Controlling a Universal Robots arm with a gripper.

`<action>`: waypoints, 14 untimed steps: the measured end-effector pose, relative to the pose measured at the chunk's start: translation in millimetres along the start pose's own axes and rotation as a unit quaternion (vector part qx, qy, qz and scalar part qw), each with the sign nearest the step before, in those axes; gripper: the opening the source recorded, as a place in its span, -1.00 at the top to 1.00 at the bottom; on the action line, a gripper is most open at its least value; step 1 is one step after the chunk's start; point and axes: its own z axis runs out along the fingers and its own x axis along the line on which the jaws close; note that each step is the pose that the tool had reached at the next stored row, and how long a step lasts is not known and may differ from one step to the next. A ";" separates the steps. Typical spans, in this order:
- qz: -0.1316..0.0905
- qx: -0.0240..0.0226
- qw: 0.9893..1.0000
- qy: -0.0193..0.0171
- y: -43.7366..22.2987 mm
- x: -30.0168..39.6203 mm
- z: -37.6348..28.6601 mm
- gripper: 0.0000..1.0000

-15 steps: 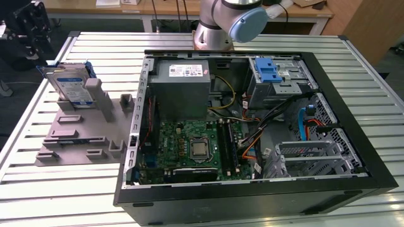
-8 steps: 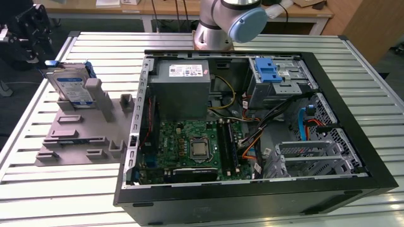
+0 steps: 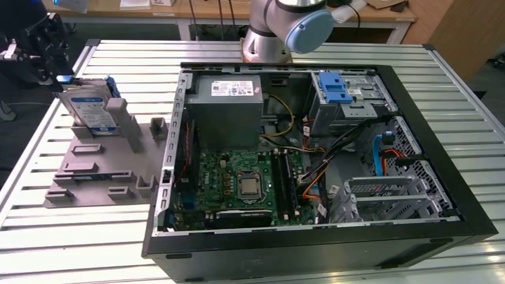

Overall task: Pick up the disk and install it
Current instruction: 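Pick up the disk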

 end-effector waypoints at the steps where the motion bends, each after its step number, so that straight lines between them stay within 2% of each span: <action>1: 0.000 0.000 1.000 0.000 0.3 0.0 1.7 -0.09; 9: 0.000 0.002 1.000 0.004 1.8 0.4 15.3 -0.09; 14: 0.000 0.002 1.000 0.005 1.7 0.4 16.5 -0.09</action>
